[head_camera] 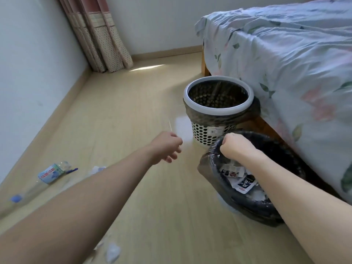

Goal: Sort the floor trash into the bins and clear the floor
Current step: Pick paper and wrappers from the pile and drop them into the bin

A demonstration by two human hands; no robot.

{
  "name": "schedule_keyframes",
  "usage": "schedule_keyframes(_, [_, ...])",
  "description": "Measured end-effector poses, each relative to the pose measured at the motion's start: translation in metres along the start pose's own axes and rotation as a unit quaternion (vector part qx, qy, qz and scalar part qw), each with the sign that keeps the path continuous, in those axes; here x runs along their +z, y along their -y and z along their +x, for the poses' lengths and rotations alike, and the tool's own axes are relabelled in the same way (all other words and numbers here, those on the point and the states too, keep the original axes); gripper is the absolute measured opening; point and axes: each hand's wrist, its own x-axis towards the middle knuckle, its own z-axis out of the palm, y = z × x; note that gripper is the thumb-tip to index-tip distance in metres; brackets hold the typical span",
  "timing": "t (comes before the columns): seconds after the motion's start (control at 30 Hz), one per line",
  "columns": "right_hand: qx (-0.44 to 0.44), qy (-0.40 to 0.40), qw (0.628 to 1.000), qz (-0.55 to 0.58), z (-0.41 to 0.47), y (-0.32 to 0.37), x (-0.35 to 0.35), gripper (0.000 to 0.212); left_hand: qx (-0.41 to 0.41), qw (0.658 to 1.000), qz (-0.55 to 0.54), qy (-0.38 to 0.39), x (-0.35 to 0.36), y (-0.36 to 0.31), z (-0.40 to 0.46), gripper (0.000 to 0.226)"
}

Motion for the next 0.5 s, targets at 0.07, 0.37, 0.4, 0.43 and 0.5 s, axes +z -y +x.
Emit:
schedule_keyframes(0.07, [-0.099,-0.018,0.995,-0.004,-0.006,0.049,0.028,0.022,-0.027,0.998,0.06,0.0,-0.031,0.037,-0.011,0.022])
schedule_keyframes(0.37, [-0.376,0.167,0.904,-0.112,-0.103,0.201,0.219,0.027,-0.127,0.904,0.405,0.055,-0.121,0.232,-0.09,0.019])
schedule_keyframes(0.4, [-0.375,0.198,0.897,-0.127,-0.113,0.203,0.238,0.028,-0.136,0.898,0.413,0.068,-0.126,0.248,-0.098,0.02])
schedule_keyframes(0.43, [-0.369,0.225,0.89,-0.141,-0.122,0.205,0.257,0.03,-0.144,0.892,0.422,0.079,-0.132,0.265,-0.105,0.023])
schedule_keyframes(0.5, [-0.349,0.27,0.883,-0.159,-0.139,0.206,0.288,0.039,-0.156,0.88,0.439,0.097,-0.143,0.291,-0.115,0.028])
